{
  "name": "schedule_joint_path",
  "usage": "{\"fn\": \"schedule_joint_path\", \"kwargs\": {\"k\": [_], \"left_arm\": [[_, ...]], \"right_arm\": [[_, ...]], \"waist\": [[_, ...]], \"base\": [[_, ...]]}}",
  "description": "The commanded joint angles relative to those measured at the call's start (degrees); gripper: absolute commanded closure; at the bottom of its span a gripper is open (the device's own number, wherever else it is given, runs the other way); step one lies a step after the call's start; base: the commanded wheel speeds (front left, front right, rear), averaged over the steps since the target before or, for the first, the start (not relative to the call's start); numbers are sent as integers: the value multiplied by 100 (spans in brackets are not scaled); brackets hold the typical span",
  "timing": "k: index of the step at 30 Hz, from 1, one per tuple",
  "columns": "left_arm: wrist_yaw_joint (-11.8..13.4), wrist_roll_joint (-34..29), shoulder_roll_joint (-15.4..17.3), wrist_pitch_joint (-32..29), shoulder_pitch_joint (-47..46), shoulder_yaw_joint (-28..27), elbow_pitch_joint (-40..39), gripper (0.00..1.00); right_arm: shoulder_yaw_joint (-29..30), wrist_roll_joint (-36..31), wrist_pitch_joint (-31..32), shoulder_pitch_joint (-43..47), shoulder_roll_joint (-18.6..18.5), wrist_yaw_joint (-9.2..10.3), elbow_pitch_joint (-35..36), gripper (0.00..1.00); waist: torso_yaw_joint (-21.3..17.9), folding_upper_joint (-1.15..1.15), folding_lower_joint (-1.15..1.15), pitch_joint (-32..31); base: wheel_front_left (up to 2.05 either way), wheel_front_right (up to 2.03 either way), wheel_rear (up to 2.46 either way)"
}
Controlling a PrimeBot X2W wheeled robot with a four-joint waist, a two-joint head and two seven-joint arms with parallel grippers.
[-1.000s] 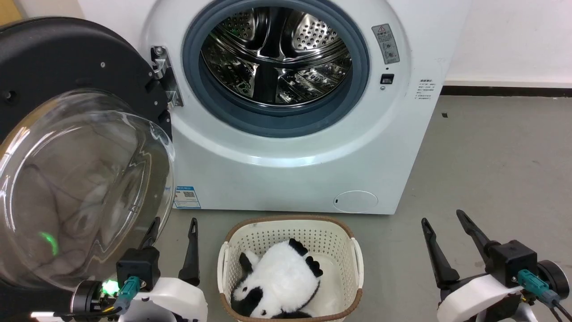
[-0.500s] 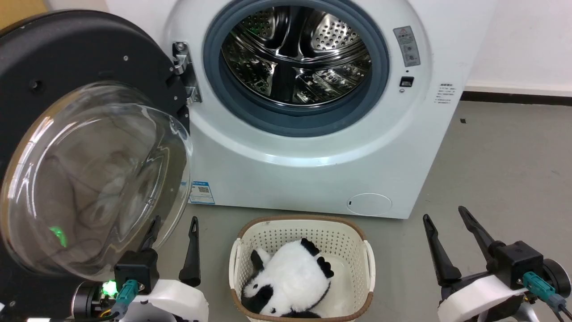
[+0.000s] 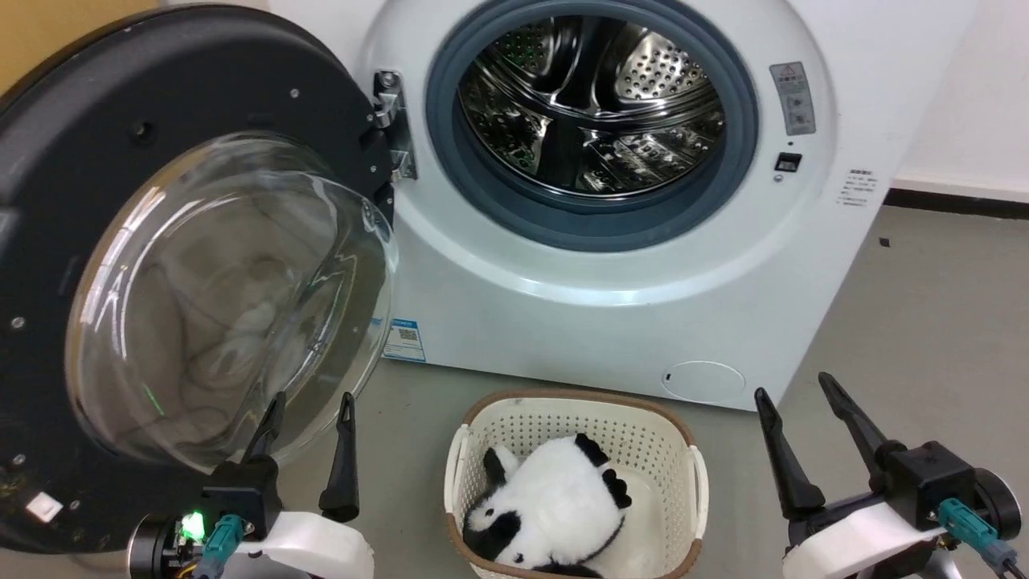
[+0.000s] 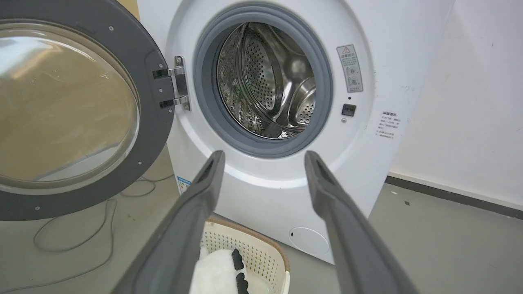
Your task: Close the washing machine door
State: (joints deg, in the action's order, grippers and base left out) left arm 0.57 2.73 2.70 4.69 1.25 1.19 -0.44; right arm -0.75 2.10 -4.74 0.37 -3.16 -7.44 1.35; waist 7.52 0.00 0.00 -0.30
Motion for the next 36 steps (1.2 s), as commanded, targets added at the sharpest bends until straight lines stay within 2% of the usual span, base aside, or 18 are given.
{"fn": "schedule_joint_path", "kwargs": {"k": [1, 19, 36], "left_arm": [[17, 42, 6, 75, 88, 0, -34, 0], [26, 145, 9, 278, 228, -38, -128, 0], [166, 323, 12, 505, 411, -74, -358, 0]], "right_arm": [[-24, 53, -70, 82, 11, -2, 36, 0], [-157, 146, -274, 114, 15, -2, 49, 0], [-410, 210, -501, -45, 19, -3, -1, 0]], "waist": [[96, 0, 0, -22], [673, 0, 0, -61], [1185, 0, 0, 20]], "base": [[0, 0, 0], [0, 0, 0], [0, 0, 0]]}}
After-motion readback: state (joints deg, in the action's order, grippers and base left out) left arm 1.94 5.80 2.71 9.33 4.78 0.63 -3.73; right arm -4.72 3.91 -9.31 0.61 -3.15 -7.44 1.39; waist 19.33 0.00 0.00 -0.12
